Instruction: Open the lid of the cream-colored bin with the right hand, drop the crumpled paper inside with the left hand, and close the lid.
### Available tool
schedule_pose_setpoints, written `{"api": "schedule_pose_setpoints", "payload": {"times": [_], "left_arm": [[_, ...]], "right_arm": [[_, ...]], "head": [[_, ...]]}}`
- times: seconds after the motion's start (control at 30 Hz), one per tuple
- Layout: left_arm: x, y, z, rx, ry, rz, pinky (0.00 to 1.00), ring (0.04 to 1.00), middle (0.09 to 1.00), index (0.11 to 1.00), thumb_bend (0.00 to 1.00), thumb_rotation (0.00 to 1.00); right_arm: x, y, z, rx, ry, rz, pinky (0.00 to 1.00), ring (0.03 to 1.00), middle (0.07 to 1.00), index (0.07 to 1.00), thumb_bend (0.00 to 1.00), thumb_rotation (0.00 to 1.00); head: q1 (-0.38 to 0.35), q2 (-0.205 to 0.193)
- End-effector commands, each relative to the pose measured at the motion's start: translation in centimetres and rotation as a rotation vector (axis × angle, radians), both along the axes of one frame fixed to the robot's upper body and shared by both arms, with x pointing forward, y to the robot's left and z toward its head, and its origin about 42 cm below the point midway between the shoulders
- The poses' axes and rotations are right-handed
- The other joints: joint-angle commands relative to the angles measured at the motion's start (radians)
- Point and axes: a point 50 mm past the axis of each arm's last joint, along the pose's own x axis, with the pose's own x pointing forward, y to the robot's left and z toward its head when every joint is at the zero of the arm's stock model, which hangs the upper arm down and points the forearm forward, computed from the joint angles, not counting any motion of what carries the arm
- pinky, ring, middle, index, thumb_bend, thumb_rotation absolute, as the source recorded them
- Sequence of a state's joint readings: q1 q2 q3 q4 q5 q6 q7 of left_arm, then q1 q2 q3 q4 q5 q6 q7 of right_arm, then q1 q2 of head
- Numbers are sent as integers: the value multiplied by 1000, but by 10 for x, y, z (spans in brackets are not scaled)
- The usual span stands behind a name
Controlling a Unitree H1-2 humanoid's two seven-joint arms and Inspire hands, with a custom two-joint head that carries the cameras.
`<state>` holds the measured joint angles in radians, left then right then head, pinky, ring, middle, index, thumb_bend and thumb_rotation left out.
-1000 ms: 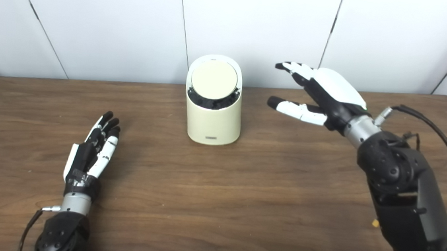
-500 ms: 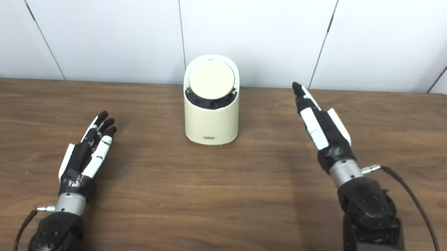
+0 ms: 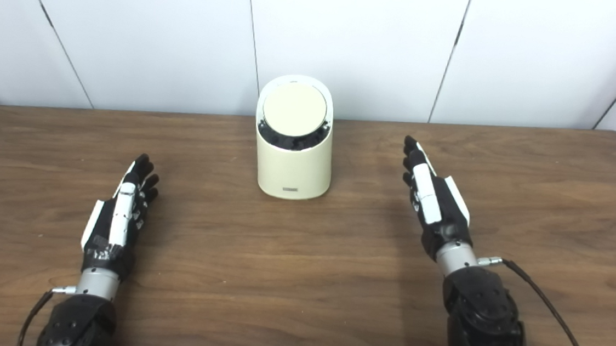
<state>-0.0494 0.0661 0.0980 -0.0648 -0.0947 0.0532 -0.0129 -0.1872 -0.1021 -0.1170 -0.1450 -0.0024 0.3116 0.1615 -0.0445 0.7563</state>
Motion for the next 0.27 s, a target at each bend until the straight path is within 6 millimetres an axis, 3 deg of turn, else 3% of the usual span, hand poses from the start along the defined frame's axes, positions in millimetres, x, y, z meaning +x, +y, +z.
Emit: {"api": "schedule_pose_setpoints", "payload": {"times": [0.0,0.23], "left_arm": [[2,1,12,-9,-48,-2,1000,982,993,1000,438,1000],[-6,7,11,-38,-66,21,1000,973,984,1000,446,1000]], "right_arm": [[1,1,16,16,-95,-1,1000,1000,1000,996,592,1000],[-9,-3,1,16,-102,-56,1000,1000,1000,1000,560,1000]], "head": [[-1,1],[13,12]]}}
